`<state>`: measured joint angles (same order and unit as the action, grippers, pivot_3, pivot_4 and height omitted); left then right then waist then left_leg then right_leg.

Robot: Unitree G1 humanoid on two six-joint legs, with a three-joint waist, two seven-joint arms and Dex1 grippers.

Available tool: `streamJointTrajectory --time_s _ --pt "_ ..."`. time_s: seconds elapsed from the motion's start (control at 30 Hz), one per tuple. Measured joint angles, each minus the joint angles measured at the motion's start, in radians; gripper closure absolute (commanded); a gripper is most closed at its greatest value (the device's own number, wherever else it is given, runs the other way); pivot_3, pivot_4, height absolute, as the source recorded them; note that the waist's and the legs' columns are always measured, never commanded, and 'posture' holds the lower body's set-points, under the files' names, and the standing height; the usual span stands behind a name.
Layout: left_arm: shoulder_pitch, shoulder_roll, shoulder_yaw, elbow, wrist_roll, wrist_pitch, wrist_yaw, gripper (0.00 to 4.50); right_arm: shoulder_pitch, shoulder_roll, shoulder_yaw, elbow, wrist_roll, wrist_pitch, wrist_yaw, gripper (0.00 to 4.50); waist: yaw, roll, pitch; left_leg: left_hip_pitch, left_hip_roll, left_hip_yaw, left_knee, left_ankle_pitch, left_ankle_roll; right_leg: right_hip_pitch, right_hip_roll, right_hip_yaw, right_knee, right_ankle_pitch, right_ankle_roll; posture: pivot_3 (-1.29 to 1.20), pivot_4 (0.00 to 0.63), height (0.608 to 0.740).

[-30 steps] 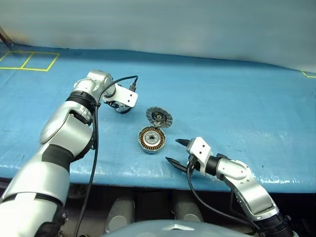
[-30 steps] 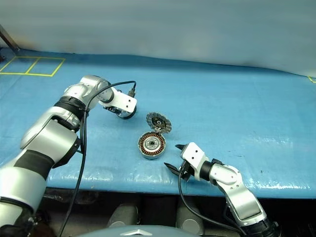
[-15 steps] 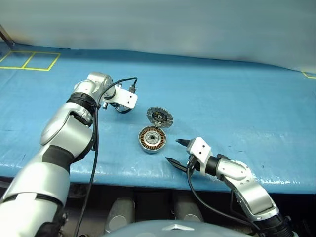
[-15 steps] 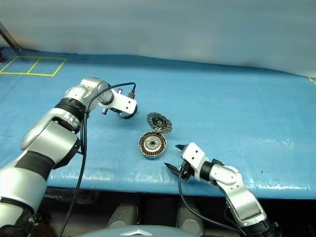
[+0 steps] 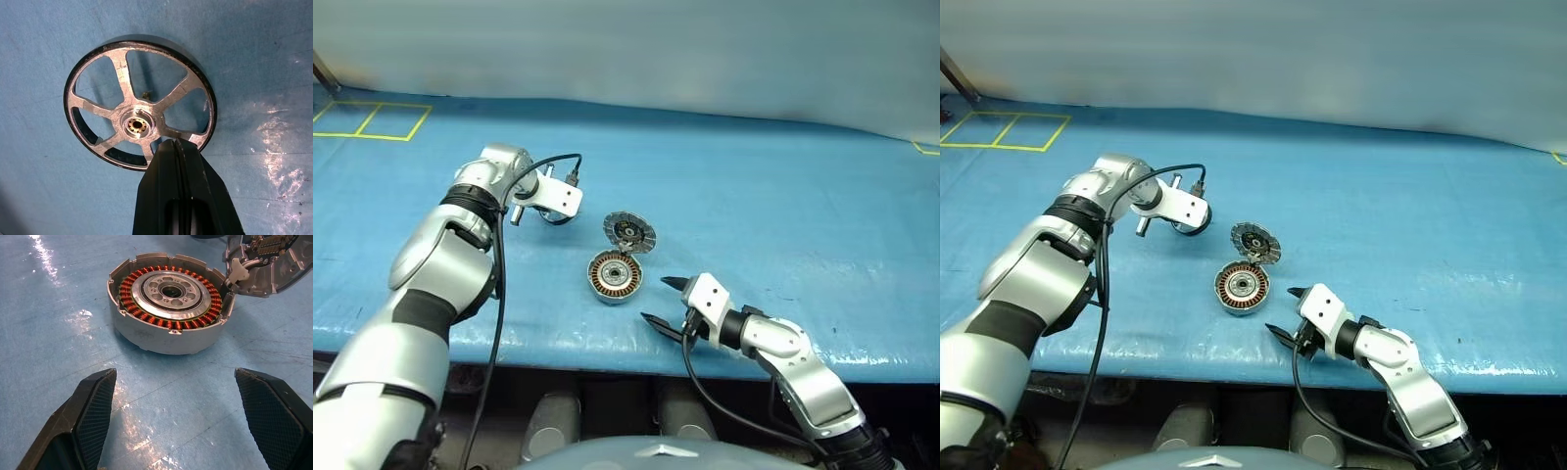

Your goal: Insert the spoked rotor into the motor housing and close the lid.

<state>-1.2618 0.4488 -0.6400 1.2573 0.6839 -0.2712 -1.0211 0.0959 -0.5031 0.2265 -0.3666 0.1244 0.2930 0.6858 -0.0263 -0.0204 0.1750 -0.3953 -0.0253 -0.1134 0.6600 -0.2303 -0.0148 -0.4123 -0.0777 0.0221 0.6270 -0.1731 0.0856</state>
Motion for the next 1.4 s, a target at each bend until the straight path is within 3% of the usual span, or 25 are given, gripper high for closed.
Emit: streamJointTrajectory --time_s 0.13,0.27,0.47,1.03,1.4 --pt "0.007 0.002 0.008 0.0 -0.024 0.004 -0.081 3.97 -0.003 0.0 0.001 0.0 0.0 0.0 0.003 0.42 0.001 0.0 0.0 -0.001 0.0 0.0 0.0 0.0 0.0 0.0 0.0 0.0 0.0 0.0 0.0 0.0 0.15 0.74" --pt "0.007 0.004 0.007 0.0 -0.023 0.024 -0.082 2.62 -0.005 0.0 0.001 0.0 -0.001 0.0 0.008 0.42 0.002 0.0 0.0 -0.001 0.0 0.0 0.0 0.0 0.0 -0.001 0.0 0.0 0.0 0.0 0.0 0.0 0.15 0.74" --pt "0.001 -0.019 0.012 0.0 -0.028 0.048 -0.002 2.62 -0.01 -0.001 0.002 0.0 -0.004 0.0 0.01 0.42 0.003 -0.001 0.0 -0.002 0.0 0.0 0.0 0.0 0.0 -0.001 0.0 0.0 -0.001 0.0 0.0 0.0 0.15 0.74" --pt "-0.067 -0.026 0.024 0.0 -0.038 0.109 -0.243 2.62 -0.008 -0.018 0.022 0.005 -0.023 0.003 0.013 0.42 0.0 -0.001 0.001 -0.002 0.0 0.0 0.0 0.0 0.0 -0.001 0.0 0.0 0.0 0.0 0.0 0.0 0.15 0.74" --pt "-0.106 -0.03 0.042 0.0 -0.056 0.136 -0.24 2.62 0.002 -0.019 0.024 0.028 -0.039 0.003 0.011 0.42 0.0 -0.001 0.001 -0.003 0.0 -0.001 0.0 0.0 0.0 -0.002 0.0 0.0 0.0 0.0 0.0 0.0 0.15 0.74"
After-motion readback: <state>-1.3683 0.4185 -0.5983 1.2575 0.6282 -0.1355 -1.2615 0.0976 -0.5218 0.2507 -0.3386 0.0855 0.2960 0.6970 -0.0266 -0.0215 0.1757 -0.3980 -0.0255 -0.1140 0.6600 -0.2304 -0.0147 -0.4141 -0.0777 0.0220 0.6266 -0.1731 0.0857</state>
